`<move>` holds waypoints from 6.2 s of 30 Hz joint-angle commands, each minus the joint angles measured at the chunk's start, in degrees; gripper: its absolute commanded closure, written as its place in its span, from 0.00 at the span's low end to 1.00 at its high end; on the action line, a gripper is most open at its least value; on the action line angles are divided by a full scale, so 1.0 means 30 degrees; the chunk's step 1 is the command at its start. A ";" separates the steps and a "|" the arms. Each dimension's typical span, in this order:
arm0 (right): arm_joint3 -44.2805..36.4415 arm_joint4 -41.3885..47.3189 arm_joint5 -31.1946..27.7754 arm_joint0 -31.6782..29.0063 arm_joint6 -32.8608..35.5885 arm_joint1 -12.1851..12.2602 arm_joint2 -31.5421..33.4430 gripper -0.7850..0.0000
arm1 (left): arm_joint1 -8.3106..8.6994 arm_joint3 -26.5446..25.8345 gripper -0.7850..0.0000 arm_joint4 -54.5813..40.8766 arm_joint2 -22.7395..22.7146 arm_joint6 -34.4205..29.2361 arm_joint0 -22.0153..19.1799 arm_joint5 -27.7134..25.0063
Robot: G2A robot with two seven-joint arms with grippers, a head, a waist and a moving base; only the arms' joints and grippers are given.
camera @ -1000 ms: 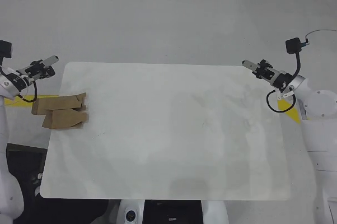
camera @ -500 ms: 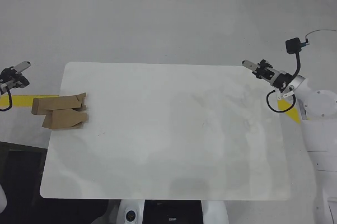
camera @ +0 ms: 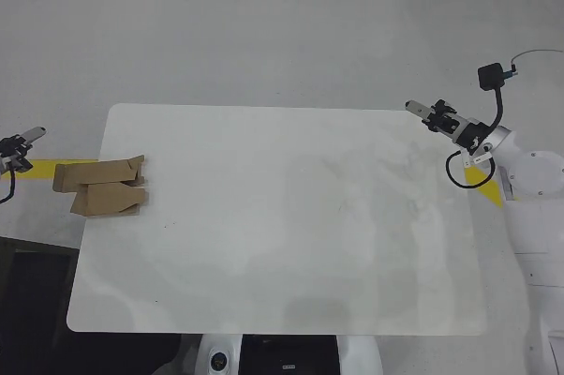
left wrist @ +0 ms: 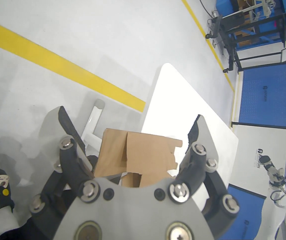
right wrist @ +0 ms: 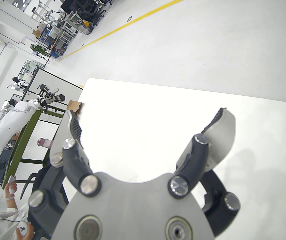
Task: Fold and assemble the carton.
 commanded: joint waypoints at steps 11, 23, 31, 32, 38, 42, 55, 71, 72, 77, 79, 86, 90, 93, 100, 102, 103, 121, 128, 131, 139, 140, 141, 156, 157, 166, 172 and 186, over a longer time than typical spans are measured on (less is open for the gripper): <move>0.0000 0.0001 -0.0001 0.0000 0.0000 0.0000 0.0000 0.00 | -0.0339 0.1364 0.00 0.1251 0.1435 0.0305 -0.0181 0.0196; 0.0000 0.0001 -0.0001 0.0000 0.0000 0.0000 0.0000 0.00 | -0.0591 0.1944 0.24 0.1785 0.2427 -0.0802 -0.0383 -0.0400; 0.0000 0.0001 -0.0001 0.0000 0.0000 0.0000 0.0000 0.00 | -0.0789 0.2358 1.00 0.0570 0.2391 -0.1214 -0.0486 -0.0613; 0.0000 0.0001 -0.0001 0.0000 0.0000 0.0000 0.0000 0.00 | -0.0793 0.2384 1.00 0.0387 0.2359 -0.1333 -0.0497 -0.0647; 0.0000 0.0001 -0.0001 0.0000 0.0000 0.0000 0.0000 0.00 | -0.0714 0.1908 1.00 -0.0066 0.2321 -0.1153 -0.0798 -0.0945; 0.0000 0.0001 -0.0001 0.0000 0.0000 0.0000 0.0000 0.00 | -0.0697 0.1671 1.00 -0.1466 0.1920 -0.1644 -0.1199 -0.1531; 0.0000 0.0001 -0.0001 0.0000 0.0000 0.0000 0.0000 0.00 | -0.1154 -0.0395 1.00 -0.6536 0.1227 -0.3551 -0.1891 -0.2424; 0.0000 0.0001 -0.0001 0.0000 0.0000 0.0000 0.0000 0.00 | -0.2866 -0.4801 1.00 -1.0406 0.3771 -0.2801 -0.2431 -0.1038; 0.0000 0.0001 -0.0001 0.0000 0.0000 0.0000 0.0000 0.00 | -0.2993 -0.5035 1.00 -1.0637 0.4013 -0.2776 -0.2469 -0.0971; 0.0000 0.0001 -0.0001 0.0000 0.0000 0.0000 0.0000 0.00 | -0.3568 -0.5879 1.00 -1.1884 0.5148 -0.2994 -0.2559 -0.0707; 0.0000 0.0001 -0.0001 0.0000 0.0000 0.0000 0.0000 0.00 | -0.3798 -0.6229 1.00 -1.2378 0.5607 -0.3072 -0.2616 -0.0590; 0.0000 0.0001 -0.0001 0.0000 0.0000 0.0000 0.0000 0.00 | -0.4495 -0.7240 1.00 -1.3373 0.7153 -0.3014 -0.2607 -0.1328; 0.0000 0.0001 -0.0001 0.0000 0.0000 0.0000 0.0000 0.00 | -0.4890 -0.7870 1.00 -1.4675 0.7885 -0.3203 -0.2203 -0.1435; 0.0000 0.0001 -0.0001 0.0000 0.0000 0.0000 0.0000 0.00 | -0.5121 -0.8262 1.00 -1.5555 0.8305 -0.3448 -0.1997 -0.1322; 0.0000 0.0001 -0.0001 0.0000 0.0000 0.0000 0.0000 0.00 | -0.5409 -0.9179 1.00 -1.6767 0.8933 -0.4444 -0.1681 -0.1425; -0.0052 0.0059 0.0077 -0.0121 -0.0137 -0.0008 -0.0020 0.00 | -0.5435 -0.9508 1.00 -1.6934 0.9008 -0.4664 -0.1550 -0.1596; -0.0165 0.0333 0.0099 -0.0273 -0.0139 -0.0024 -0.0097 0.00 | -0.5442 -0.9696 1.00 -1.6966 0.9035 -0.4703 -0.1457 -0.1779; 0.3817 0.7097 -0.4066 0.2694 0.5194 -0.1248 -0.5331 0.00 | -0.5381 -1.3062 1.00 -1.8578 0.9101 -0.6351 0.0263 -0.2345; 0.5388 0.9225 -0.5405 0.4056 0.6416 -0.2073 -0.7541 0.00 | -0.5261 -1.4278 1.00 -1.9037 0.8949 -0.6824 0.0865 -0.2058; 0.6114 0.9964 -0.5846 0.4553 0.6384 -0.2416 -0.8220 0.00 | -0.5209 -1.4841 1.00 -1.9383 0.8899 -0.7052 0.1186 -0.1831; 0.6406 1.1648 -0.6263 0.5283 0.5969 -0.3059 -0.9881 0.00 | -0.5074 -1.6054 1.00 -2.1106 0.8580 -0.7906 0.1786 -0.0977; 0.6333 1.1801 -0.6264 0.5320 0.5968 -0.3092 -1.0059 0.00 | -0.5060 -1.6143 1.00 -2.1156 0.8559 -0.7922 0.1835 -0.0962; 0.6229 1.1960 -0.6279 0.5345 0.5953 -0.3118 -1.0229 0.00 | -0.5052 -1.6225 1.00 -2.1265 0.8555 -0.7961 0.1887 -0.0922; 0.5841 1.3291 -0.6574 0.5537 0.5660 -0.2797 -1.1689 0.31 | -0.4951 -1.6099 1.00 -2.1037 0.8564 -0.7802 0.1998 -0.1081; 0.5879 1.3351 -0.6630 0.5533 0.5604 -0.2736 -1.1671 0.31 | -0.4947 -1.6009 1.00 -2.1052 0.8552 -0.7800 0.1966 -0.1083; 0.5132 1.3773 -0.6531 0.5514 0.5703 -0.2375 -1.2223 0.33 | -0.4942 -1.5776 1.00 -2.1106 0.8621 -0.7753 0.1813 -0.1130; 0.5205 1.4239 -0.6346 0.5773 0.5888 -0.2496 -1.3247 0.51 | -0.4942 -1.5849 1.00 -2.1238 0.8691 -0.7801 0.1789 -0.1082; 0.4864 1.5143 -0.6714 0.6381 0.5522 -0.2291 -1.4746 1.00 | -0.4986 -1.5069 1.00 -2.1243 0.8977 -0.8140 0.1581 -0.0743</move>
